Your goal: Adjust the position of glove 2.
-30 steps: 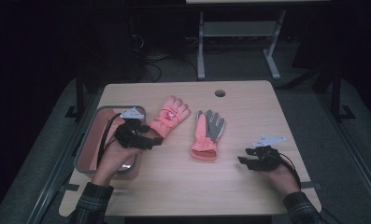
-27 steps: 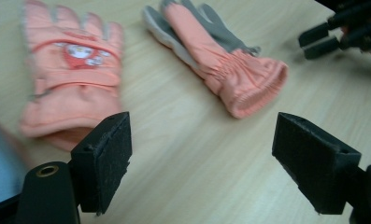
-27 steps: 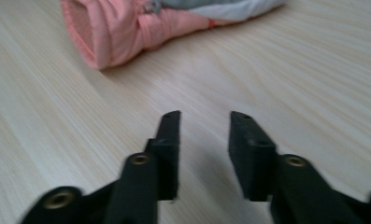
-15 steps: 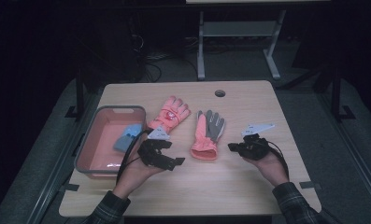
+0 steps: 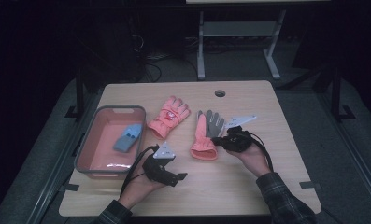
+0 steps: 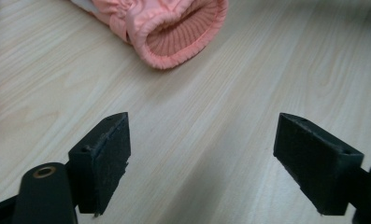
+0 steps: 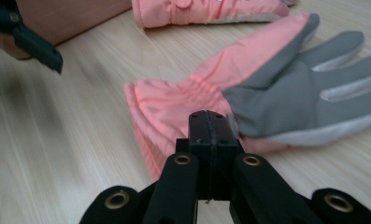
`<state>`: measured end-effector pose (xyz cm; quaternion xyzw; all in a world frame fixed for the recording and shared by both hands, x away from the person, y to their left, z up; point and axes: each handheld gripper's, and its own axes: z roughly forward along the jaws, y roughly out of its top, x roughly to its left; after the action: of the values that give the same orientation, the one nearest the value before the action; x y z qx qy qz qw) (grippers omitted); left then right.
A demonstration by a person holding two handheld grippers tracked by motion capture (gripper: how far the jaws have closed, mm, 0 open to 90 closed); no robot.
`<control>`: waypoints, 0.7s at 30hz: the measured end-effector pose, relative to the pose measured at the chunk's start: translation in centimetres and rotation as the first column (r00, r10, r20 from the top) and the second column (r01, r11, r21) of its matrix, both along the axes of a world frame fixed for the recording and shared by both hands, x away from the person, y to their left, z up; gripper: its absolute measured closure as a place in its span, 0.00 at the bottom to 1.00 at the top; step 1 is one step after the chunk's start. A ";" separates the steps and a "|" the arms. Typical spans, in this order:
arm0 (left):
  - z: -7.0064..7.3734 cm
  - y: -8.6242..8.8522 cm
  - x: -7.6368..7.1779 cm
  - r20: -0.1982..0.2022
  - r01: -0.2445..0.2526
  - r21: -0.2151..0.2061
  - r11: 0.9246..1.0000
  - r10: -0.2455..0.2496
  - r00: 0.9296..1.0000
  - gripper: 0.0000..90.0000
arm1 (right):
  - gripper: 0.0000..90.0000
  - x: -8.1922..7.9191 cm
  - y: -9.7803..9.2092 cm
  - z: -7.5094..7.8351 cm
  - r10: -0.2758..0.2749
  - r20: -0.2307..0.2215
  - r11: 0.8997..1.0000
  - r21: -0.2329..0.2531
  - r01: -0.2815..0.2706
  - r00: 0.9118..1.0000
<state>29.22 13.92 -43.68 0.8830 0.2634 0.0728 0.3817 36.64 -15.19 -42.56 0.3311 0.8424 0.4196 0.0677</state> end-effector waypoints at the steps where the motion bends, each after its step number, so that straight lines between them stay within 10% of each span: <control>1: -0.8 0.2 -0.2 0.004 -0.001 -0.008 1.000 0.001 1.000 0.20 | 1.00 0.1 0.4 0.0 0.003 -0.006 1.000 0.001 -0.003 1.000; 8: -3.1 -0.6 -0.9 0.025 0.019 0.102 0.995 -0.021 0.999 0.17 | 1.00 1.0 2.6 -0.4 0.021 -0.018 1.000 -0.013 -0.022 1.000; 21: -4.0 0.2 -0.7 0.064 0.050 0.037 0.998 -0.052 0.997 0.14 | 1.00 0.1 1.1 -1.2 0.015 -0.048 0.999 -0.051 -0.017 0.999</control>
<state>28.47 14.08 -47.69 0.8932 0.2269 0.0961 0.3761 36.75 -14.09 -43.75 0.3324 0.8570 0.3902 0.0529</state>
